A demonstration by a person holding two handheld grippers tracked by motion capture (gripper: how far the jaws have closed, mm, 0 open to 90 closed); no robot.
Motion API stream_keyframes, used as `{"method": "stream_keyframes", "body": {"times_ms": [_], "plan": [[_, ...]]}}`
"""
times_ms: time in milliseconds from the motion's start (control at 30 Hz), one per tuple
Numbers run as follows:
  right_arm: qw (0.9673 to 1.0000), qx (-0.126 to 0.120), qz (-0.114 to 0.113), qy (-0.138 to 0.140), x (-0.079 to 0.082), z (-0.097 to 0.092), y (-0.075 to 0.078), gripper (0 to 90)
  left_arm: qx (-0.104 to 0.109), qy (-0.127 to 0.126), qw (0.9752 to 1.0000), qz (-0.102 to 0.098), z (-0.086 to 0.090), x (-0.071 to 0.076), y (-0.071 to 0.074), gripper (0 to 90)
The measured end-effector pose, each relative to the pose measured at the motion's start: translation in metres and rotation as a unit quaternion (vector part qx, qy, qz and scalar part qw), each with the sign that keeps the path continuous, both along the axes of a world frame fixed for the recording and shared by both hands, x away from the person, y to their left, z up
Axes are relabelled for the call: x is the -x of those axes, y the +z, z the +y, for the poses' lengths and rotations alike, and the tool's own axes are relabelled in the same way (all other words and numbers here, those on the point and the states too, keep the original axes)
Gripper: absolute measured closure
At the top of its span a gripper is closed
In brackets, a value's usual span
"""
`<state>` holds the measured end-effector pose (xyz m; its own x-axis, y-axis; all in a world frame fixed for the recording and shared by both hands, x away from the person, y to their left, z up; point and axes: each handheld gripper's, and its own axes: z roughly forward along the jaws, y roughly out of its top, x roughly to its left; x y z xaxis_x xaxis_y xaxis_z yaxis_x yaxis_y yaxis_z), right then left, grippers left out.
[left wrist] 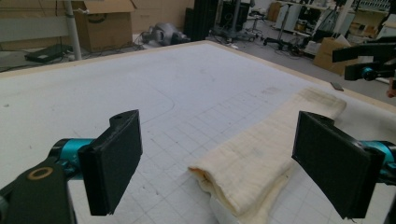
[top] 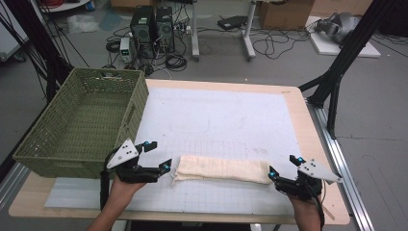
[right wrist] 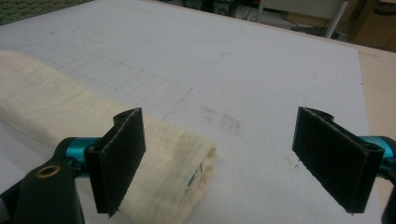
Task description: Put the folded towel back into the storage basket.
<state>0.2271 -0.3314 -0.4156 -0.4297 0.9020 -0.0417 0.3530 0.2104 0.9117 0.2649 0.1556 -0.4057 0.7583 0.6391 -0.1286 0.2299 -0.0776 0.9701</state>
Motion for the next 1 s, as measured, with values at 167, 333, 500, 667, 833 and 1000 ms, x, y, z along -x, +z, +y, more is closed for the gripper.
{"method": "stream_keyframes", "body": {"times_ms": [167,333,500,667,833,1000], "plan": [[1.0,-0.003,0.001,-0.002,0.0,0.0,0.0,16.0,-0.003,-0.009,0.9999,0.005,-0.004,0.001,0.006,16.1],[1.0,0.0,0.003,-0.002,0.0,0.0,0.0,16.1,-0.006,-0.012,0.9997,0.018,-0.006,-0.002,0.011,16.5],[1.0,-0.002,0.006,-0.003,0.0,0.0,-0.001,16.1,-0.003,-0.021,0.9993,0.031,-0.011,-0.008,0.013,16.5],[1.0,0.0,0.006,-0.002,0.0,0.001,-0.001,16.1,-0.017,-0.03,0.9983,0.047,-0.02,-0.013,0.013,16.6],[1.0,0.0,0.007,-0.001,0.0,0.001,-0.001,16.1,-0.029,-0.032,0.9973,0.059,-0.027,-0.02,0.011,17.3],[1.0,0.001,0.005,-0.002,0.0,0.0,-0.001,16.1,-0.028,-0.032,0.9965,0.071,-0.033,-0.025,0.01,17.8]]}}
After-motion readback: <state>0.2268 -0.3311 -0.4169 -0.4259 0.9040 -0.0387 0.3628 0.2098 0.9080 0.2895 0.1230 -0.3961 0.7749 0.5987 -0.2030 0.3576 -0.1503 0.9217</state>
